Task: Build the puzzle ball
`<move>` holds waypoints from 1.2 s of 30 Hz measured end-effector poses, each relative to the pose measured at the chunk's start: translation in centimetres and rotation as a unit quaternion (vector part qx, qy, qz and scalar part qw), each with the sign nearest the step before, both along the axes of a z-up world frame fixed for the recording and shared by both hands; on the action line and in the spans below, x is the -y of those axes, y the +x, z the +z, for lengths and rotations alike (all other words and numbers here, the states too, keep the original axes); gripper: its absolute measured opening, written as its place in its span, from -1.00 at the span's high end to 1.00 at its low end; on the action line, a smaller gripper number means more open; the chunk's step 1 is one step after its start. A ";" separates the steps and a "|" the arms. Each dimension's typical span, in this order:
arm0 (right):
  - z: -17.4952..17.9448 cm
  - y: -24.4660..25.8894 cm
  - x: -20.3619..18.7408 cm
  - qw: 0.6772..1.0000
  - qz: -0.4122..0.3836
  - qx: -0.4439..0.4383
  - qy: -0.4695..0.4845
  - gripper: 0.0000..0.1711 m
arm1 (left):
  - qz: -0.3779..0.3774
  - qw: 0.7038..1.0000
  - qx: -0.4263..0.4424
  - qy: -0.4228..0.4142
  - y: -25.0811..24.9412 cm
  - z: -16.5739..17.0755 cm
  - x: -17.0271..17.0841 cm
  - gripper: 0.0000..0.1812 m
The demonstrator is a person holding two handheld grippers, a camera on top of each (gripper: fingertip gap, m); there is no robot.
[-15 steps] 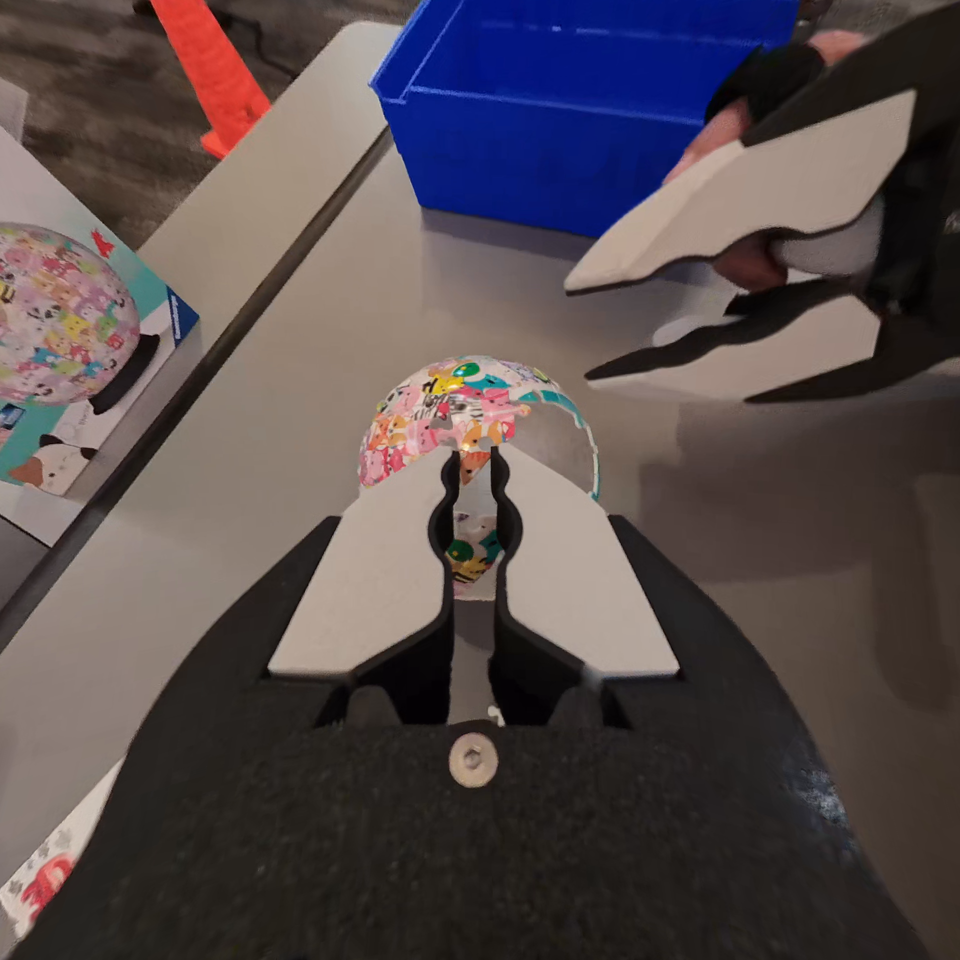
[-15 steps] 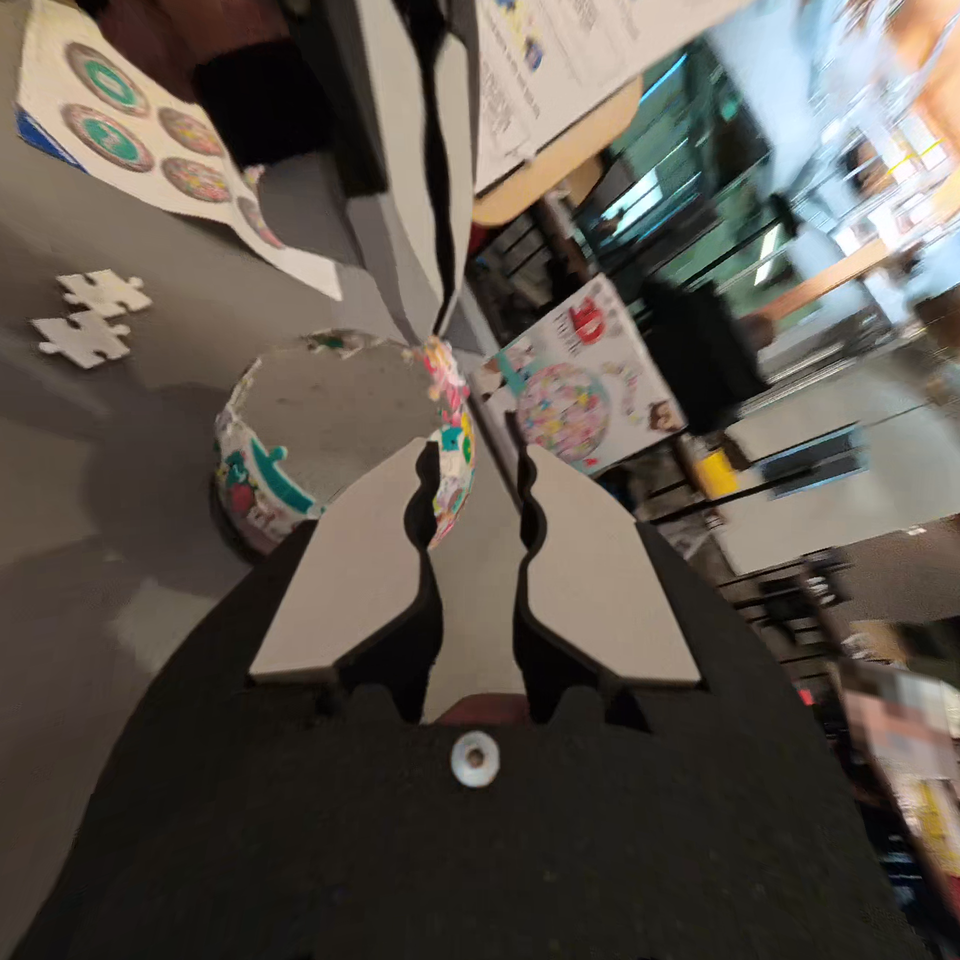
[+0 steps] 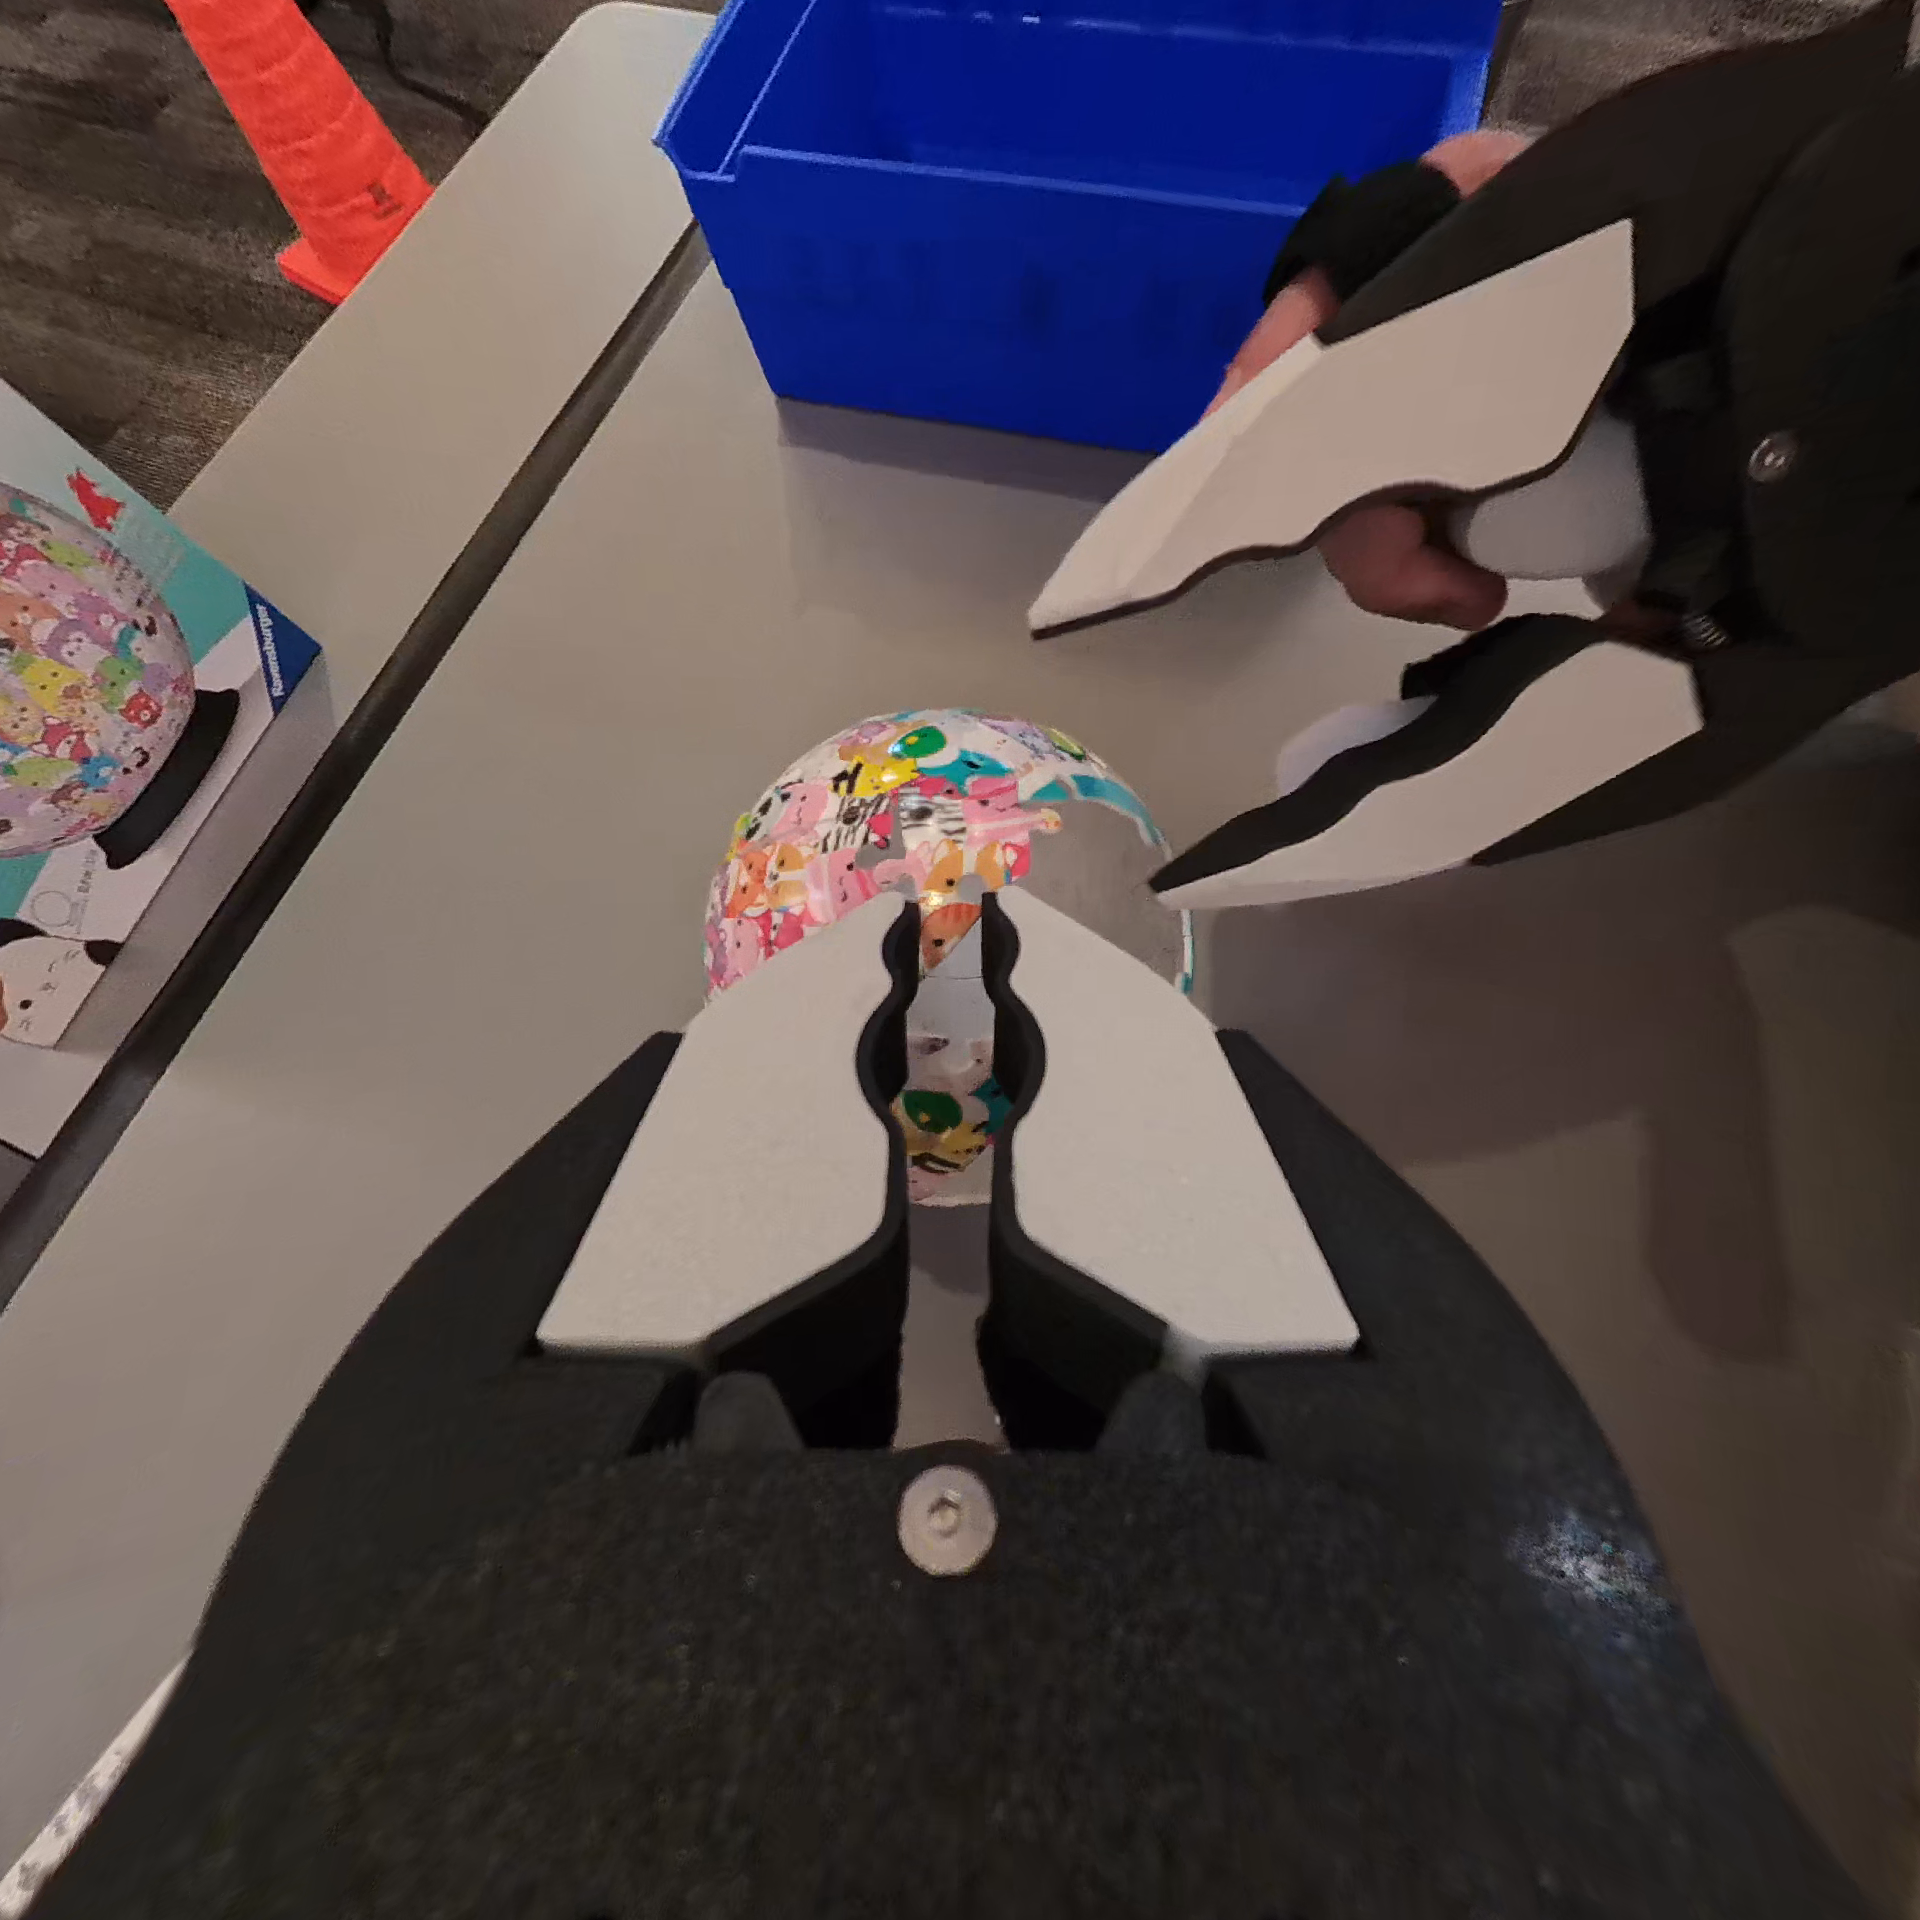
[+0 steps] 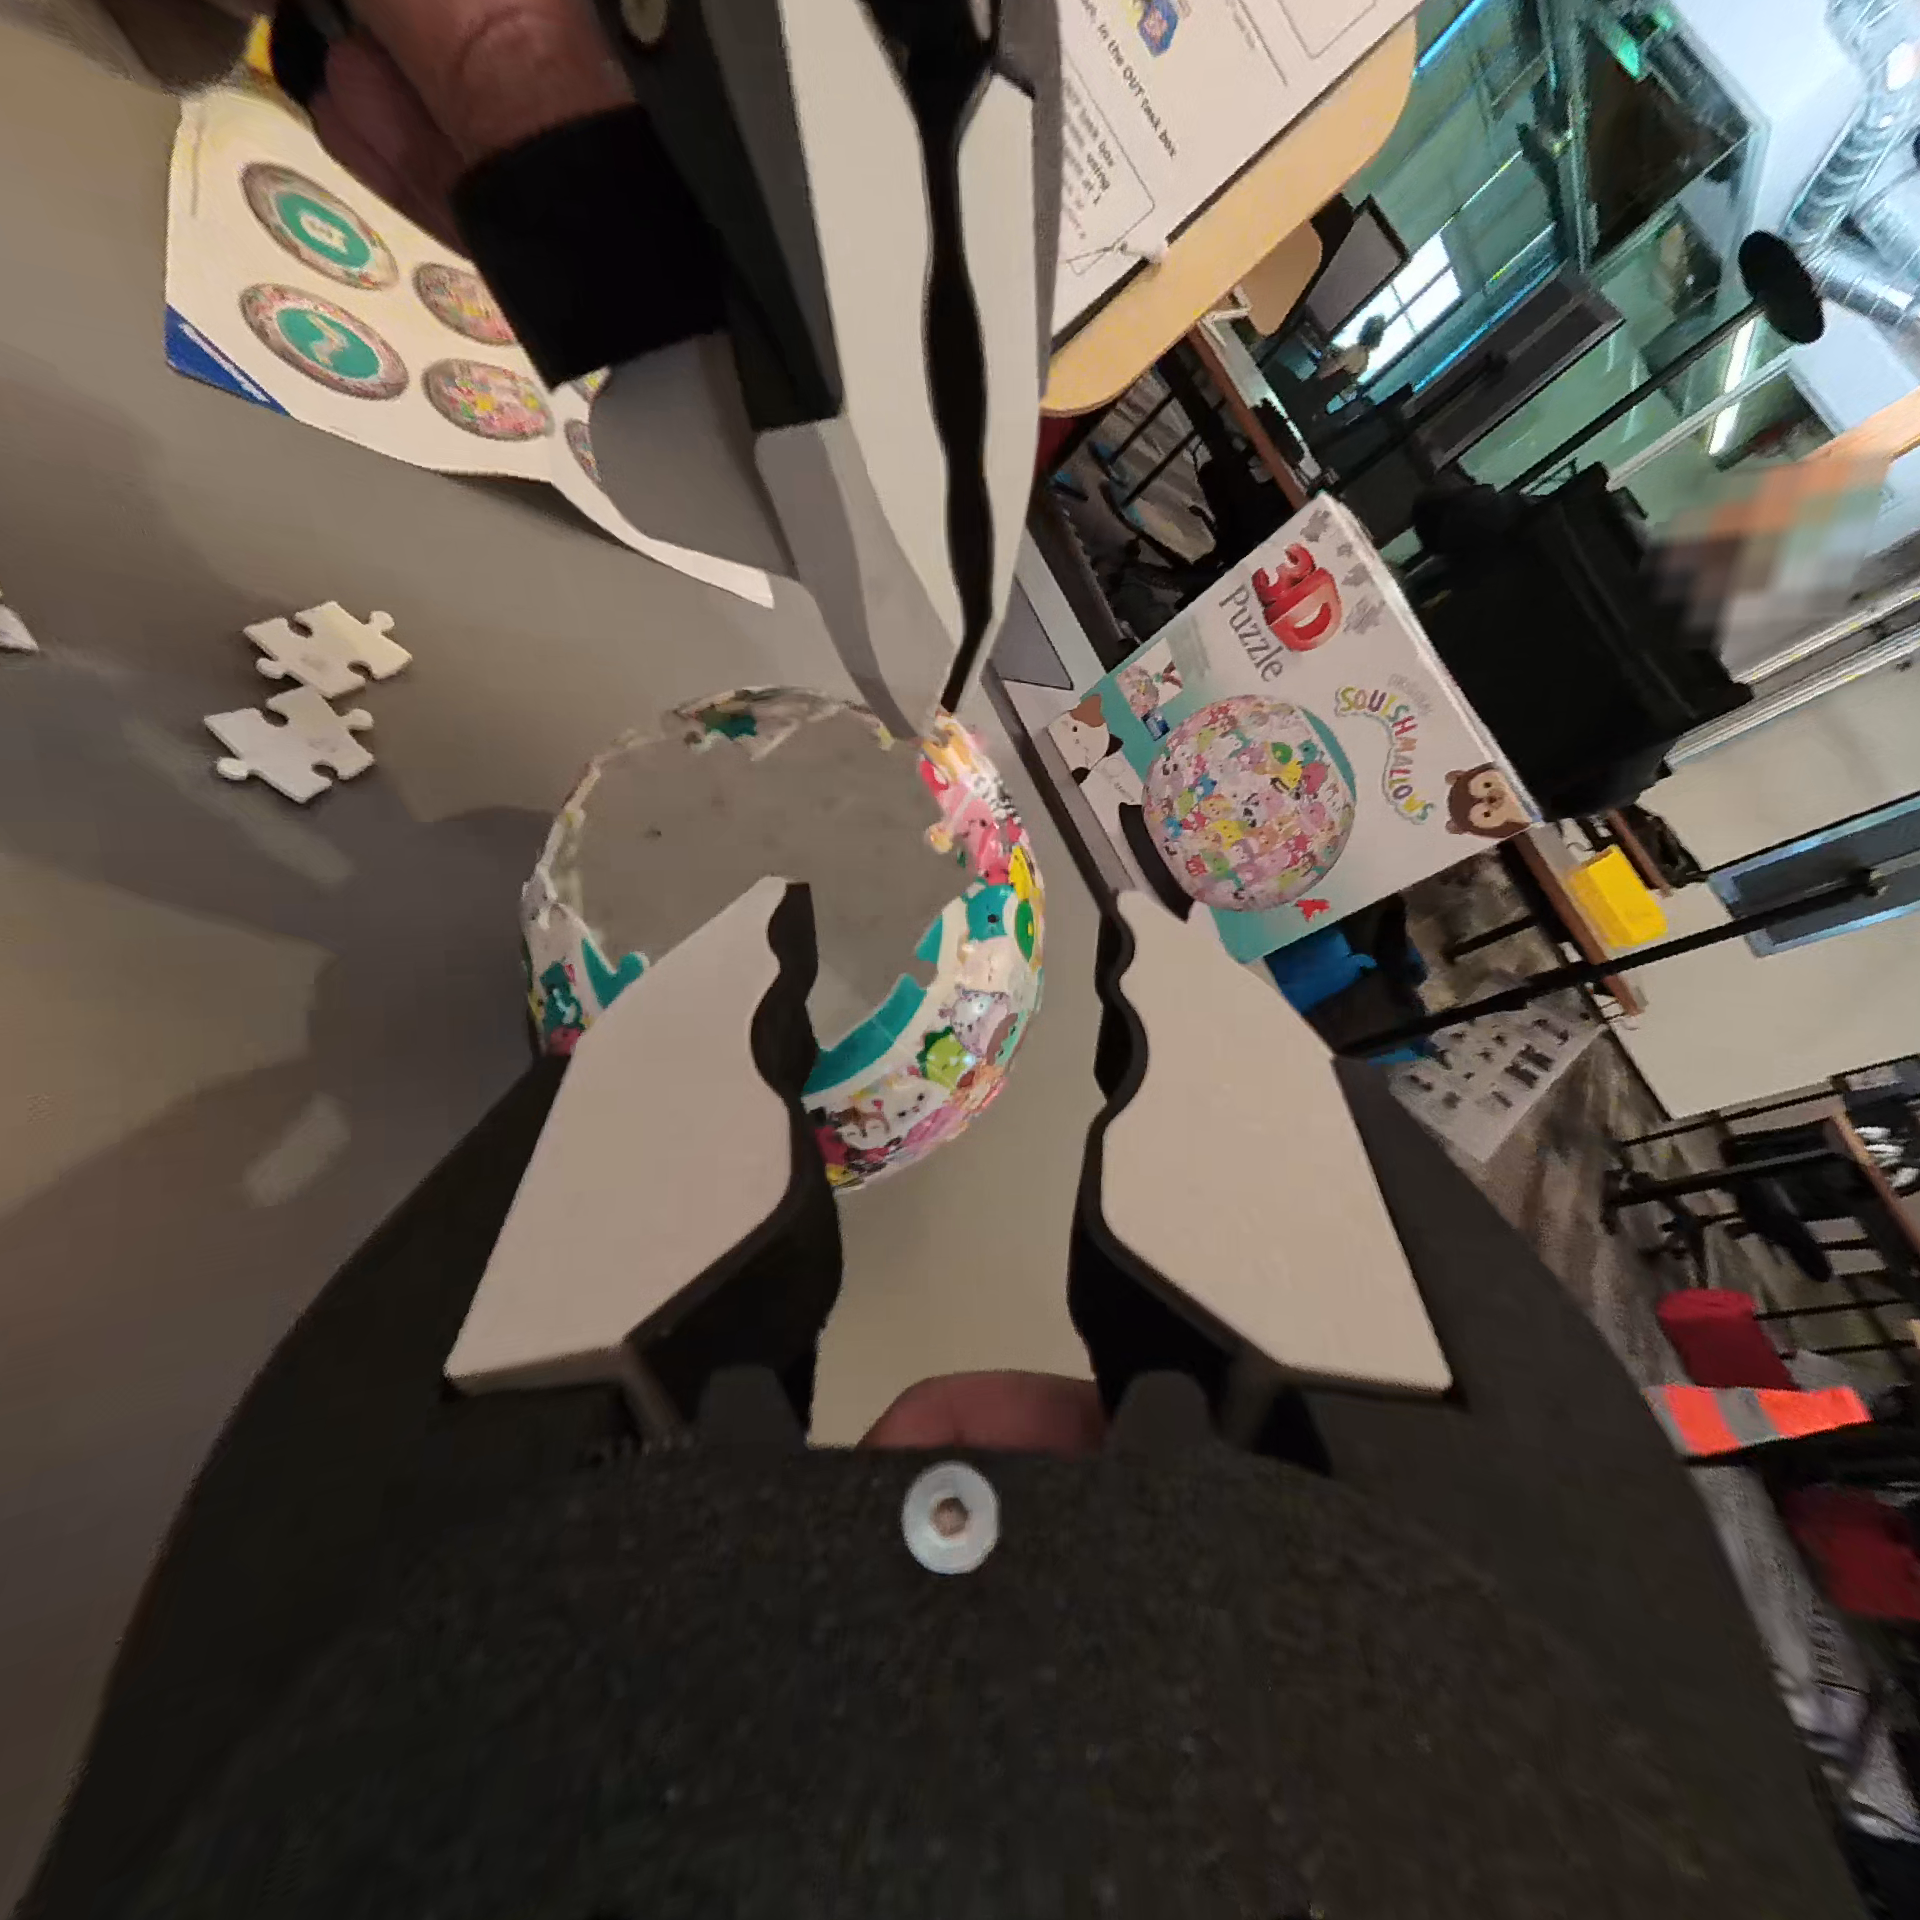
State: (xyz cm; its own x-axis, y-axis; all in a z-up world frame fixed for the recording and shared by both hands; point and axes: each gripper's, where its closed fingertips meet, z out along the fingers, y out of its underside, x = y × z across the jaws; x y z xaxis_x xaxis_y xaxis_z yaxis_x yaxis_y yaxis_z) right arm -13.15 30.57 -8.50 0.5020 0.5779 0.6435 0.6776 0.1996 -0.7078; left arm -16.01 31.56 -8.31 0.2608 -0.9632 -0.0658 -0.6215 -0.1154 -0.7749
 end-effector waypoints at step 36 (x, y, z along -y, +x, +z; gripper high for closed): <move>-1.2 -0.7 0.9 0.986 0.056 -0.052 -0.146 0.26 | -0.003 0.998 0.012 0.055 0.1 -0.4 0.1 0.88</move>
State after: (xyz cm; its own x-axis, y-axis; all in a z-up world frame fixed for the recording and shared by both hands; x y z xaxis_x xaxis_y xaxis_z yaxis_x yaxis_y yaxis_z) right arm -13.87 29.67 -9.66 0.4790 0.7860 0.3909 0.5841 0.0471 -0.8104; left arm -15.94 31.46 -8.70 0.2575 -0.9521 -0.1651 -0.6033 -0.0249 -0.7971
